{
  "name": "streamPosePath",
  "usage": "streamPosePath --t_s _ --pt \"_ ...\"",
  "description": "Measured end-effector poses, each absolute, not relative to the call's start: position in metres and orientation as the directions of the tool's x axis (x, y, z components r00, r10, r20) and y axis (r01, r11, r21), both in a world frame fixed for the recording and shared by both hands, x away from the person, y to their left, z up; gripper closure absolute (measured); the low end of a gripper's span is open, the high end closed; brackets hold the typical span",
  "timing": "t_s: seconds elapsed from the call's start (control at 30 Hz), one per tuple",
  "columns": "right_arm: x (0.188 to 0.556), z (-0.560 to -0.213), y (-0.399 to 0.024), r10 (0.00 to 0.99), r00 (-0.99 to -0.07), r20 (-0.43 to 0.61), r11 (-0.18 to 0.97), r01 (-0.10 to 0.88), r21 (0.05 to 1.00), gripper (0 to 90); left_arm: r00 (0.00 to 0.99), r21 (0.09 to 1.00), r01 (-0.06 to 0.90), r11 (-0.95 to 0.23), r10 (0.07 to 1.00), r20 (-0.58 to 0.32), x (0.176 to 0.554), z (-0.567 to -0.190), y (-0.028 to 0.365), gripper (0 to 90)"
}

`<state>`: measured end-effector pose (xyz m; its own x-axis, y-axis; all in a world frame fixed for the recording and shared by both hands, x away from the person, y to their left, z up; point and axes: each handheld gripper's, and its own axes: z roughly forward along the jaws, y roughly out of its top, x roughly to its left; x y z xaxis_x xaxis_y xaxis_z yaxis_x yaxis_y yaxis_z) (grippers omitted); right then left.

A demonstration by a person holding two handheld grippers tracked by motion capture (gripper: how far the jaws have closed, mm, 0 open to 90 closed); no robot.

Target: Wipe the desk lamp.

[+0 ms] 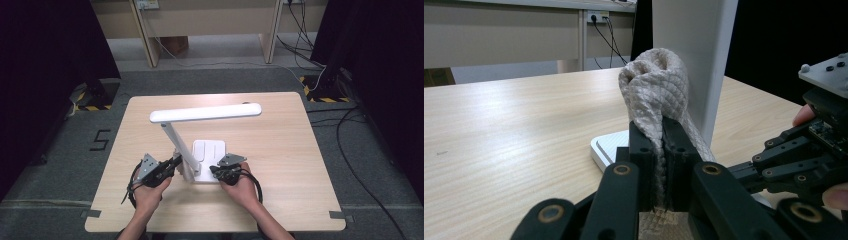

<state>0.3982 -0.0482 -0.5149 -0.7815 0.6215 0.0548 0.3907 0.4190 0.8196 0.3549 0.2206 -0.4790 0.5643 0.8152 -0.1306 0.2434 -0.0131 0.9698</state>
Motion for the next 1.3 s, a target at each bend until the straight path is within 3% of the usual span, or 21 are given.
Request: streamPosePath --t_s 1.3 --pt "0.399 -0.515 -0.049 0.618 -0.784 0.048 0.422 0.383 0.822 90.0 0.566 0.931 0.352 -0.101 0.815 -0.125 0.359 -0.498 0.21 84.6"
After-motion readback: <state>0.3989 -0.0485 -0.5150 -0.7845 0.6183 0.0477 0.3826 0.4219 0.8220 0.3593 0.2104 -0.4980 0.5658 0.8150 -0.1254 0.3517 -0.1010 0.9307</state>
